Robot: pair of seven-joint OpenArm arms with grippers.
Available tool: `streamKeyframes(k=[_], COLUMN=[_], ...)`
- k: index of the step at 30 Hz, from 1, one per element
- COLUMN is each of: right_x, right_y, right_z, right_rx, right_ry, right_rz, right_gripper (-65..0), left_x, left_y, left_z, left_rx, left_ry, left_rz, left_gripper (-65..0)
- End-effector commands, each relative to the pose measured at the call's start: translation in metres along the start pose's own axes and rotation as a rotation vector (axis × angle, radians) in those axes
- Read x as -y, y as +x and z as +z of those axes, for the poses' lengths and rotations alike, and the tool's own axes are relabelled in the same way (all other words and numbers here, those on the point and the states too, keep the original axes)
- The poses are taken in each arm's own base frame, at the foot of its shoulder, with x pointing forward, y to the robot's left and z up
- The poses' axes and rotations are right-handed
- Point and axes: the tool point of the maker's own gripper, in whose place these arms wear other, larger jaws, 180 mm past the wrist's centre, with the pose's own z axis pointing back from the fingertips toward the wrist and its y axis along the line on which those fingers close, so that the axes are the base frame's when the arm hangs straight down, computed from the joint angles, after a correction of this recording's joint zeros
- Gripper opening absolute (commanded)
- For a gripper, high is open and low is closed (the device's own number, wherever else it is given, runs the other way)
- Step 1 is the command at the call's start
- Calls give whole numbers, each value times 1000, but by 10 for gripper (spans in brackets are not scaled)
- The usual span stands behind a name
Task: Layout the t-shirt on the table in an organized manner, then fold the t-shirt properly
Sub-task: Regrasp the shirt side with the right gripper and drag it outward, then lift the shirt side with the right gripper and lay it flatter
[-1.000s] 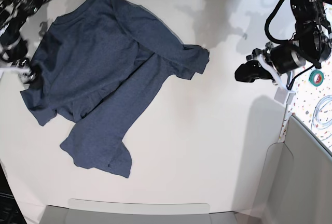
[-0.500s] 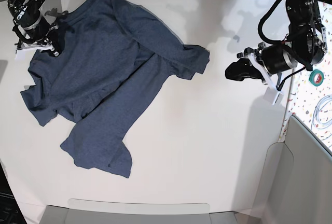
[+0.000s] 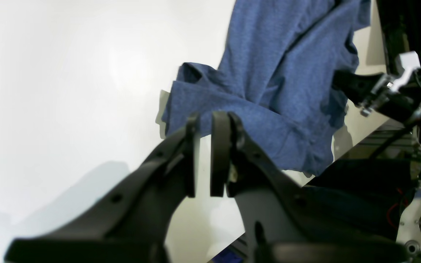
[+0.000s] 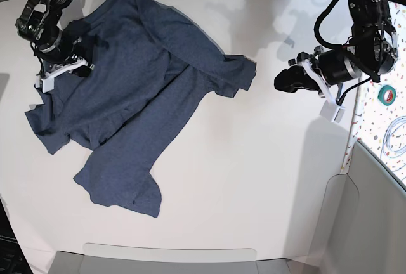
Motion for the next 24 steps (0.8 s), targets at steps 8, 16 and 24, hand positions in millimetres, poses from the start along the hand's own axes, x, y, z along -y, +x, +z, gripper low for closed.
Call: streamKeyframes(k=[8,16,24], right_x=[53,86,66], right_y=[7,61,140], right_z=[-16,-16,-34], right_rx=[-110,-120,-48], right_ry=[-94,-347,-519], right_rz=[26,209,465], right_gripper=[-650,-650,-650], left_x=[3,3,3], left_y=[7,8,7], left_z=[5,5,4], left_rx=[19,20,19], left_ry=[-3,-3,-4], left_rz=[-18,-17,-16], left_gripper=[-610,-610,-610])
